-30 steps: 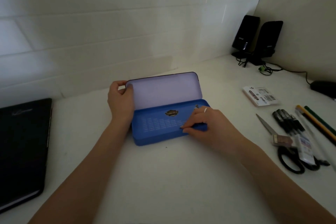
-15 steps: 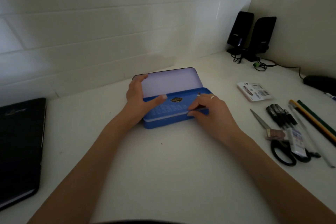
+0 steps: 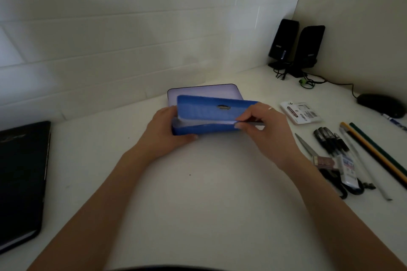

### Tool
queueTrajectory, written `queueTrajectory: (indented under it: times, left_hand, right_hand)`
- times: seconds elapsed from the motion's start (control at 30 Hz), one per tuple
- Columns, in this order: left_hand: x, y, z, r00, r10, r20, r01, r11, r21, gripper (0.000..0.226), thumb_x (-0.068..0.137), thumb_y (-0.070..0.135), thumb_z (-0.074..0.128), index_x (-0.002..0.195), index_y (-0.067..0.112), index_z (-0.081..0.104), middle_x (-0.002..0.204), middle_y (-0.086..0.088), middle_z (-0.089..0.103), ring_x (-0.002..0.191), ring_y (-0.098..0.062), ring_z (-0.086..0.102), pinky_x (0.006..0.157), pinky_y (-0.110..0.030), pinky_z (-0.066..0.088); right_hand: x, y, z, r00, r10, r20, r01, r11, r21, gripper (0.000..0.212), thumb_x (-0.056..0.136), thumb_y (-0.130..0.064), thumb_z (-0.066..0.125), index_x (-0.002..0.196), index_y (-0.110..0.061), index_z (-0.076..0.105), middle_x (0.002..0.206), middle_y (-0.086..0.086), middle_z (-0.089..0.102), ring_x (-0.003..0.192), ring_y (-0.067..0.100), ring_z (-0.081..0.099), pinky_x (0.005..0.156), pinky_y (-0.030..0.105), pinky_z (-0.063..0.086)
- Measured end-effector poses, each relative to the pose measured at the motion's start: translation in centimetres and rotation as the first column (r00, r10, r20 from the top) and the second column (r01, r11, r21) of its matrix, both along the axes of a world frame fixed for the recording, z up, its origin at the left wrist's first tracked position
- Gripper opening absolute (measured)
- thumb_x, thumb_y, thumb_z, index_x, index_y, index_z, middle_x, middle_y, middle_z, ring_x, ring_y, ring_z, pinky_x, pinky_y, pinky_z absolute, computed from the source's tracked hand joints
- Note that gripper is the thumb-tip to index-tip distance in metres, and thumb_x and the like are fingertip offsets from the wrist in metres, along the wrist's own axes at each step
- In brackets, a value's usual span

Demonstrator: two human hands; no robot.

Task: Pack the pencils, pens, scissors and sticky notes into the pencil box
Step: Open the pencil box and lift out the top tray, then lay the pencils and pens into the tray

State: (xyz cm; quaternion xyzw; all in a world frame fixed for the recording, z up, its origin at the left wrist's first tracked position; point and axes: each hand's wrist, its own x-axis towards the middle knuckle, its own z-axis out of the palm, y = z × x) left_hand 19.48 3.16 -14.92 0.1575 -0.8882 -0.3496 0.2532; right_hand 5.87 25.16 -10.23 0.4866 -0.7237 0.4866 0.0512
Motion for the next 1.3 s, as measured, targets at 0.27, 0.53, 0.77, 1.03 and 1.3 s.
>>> queueTrajectory:
  times: [0.27,0.53,0.77,1.03,1.3]
  left_hand:
    - [0.3,0.7,0.7,0.998,-0.025,-0.053,0.027,0.999,0.027,0.034,0.080,0.002,0.054,0.110,0.018,0.055,0.115,-0.007,0.056,0.113,0.004,0.050,0.101,-0.029,0.036]
    - [0.3,1.8,1.1,0.991,0.119,-0.058,-0.124,0.987,-0.101,0.022,0.090,0.011,0.055,0.108,0.009,0.068,0.113,-0.007,0.066,0.131,-0.010,0.036,0.107,-0.023,0.025]
    - [0.3,2.0,0.9,0.990,0.135,-0.042,-0.140,0.981,-0.134,0.022,0.086,0.005,0.060,0.107,0.005,0.068,0.112,-0.003,0.064,0.128,-0.018,0.043,0.104,-0.019,0.027]
    - [0.3,4.1,2.0,0.990,-0.004,-0.140,-0.060,0.892,-0.447,0.028,0.078,0.017,0.055,0.099,0.007,0.071,0.115,-0.011,0.065,0.117,-0.024,0.056,0.099,-0.034,0.044]
    - [0.0,5.9,1.9,0.995,-0.091,0.050,0.104,0.886,-0.453,0.034,0.079,0.027,0.047,0.092,0.011,0.074,0.113,-0.006,0.067,0.107,-0.022,0.060,0.093,-0.033,0.046]
  right_hand:
    - [0.8,0.4,0.3,0.985,0.169,-0.026,-0.154,0.945,0.288,0.008,0.075,-0.007,0.072,0.071,-0.013,0.068,0.069,-0.015,0.056,0.072,-0.004,0.052,0.065,0.006,0.039]
    - [0.0,2.2,1.6,0.974,0.220,0.046,-0.211,0.824,0.526,0.006,0.075,-0.013,0.073,0.071,-0.010,0.068,0.070,-0.007,0.060,0.065,-0.003,0.051,0.062,0.005,0.038]
    - [0.0,2.0,0.8,0.962,0.214,0.169,-0.271,0.678,0.683,0.016,0.075,-0.022,0.073,0.066,-0.025,0.060,0.062,-0.017,0.057,0.057,-0.006,0.051,0.056,0.011,0.039]
    - [-3.5,4.6,2.4,0.990,-0.117,0.080,0.054,0.831,0.553,0.016,0.080,-0.040,0.066,0.084,-0.025,0.067,0.083,-0.007,0.067,0.075,0.009,0.061,0.064,0.023,0.048]
    - [-9.4,10.6,0.8,0.667,-0.745,-0.012,0.569,0.499,0.654,0.021,0.074,-0.027,0.073,0.093,-0.018,0.066,0.108,0.015,0.063,0.098,0.033,0.056,0.092,0.049,0.046]
